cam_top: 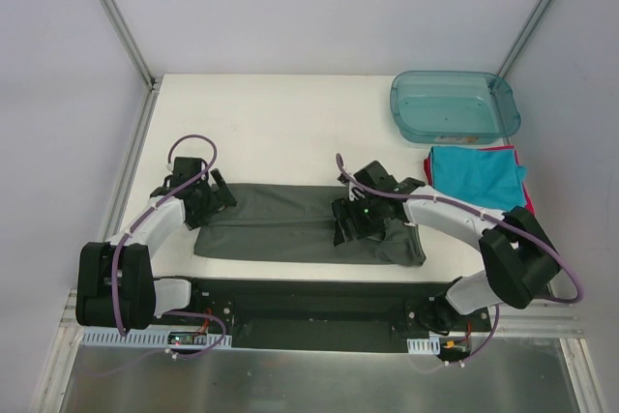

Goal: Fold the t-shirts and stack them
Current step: Fold the other side of the tshirt into a rectangle, then rotate the tshirt 90 degrees

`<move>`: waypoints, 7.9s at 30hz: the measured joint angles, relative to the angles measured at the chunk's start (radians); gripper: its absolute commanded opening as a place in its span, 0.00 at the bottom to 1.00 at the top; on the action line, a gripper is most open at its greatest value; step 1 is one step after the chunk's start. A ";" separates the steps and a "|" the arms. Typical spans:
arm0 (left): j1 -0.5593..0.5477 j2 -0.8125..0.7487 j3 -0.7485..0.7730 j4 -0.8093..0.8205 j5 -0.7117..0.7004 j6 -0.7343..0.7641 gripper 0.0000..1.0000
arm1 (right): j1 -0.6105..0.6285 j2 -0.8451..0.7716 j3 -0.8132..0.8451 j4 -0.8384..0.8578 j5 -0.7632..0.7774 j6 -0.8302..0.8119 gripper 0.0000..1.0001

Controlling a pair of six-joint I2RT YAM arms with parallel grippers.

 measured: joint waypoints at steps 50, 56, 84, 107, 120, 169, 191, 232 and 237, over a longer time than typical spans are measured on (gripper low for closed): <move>0.000 0.004 0.000 0.002 0.000 0.000 0.99 | -0.006 -0.031 -0.036 0.081 0.409 0.282 0.08; 0.000 0.004 0.000 0.002 0.000 0.000 0.99 | 0.056 -0.095 -0.045 0.042 0.412 0.344 0.07; 0.000 0.004 0.000 0.002 0.000 0.000 0.99 | 0.313 -0.105 -0.074 0.113 0.538 0.620 0.84; 0.000 0.017 0.006 0.002 -0.006 0.000 0.99 | 0.135 0.031 -0.006 0.211 0.402 0.307 0.96; 0.000 0.017 0.008 0.002 -0.027 0.001 0.99 | 0.138 0.009 -0.045 0.301 0.255 0.316 0.96; 0.014 0.002 0.008 -0.089 -0.139 0.000 0.99 | 0.097 -0.144 -0.122 -0.279 0.618 0.272 0.14; 0.019 -0.307 0.096 -0.160 -0.084 -0.098 0.99 | 0.094 -0.625 -0.120 -0.206 0.439 0.305 0.96; -0.223 -0.032 -0.042 0.044 0.106 -0.277 0.99 | -0.293 0.960 1.288 -0.448 0.440 -0.202 0.96; -0.383 -0.044 -0.059 0.060 0.099 -0.354 0.99 | -0.285 1.073 1.481 -0.448 0.404 -0.304 0.96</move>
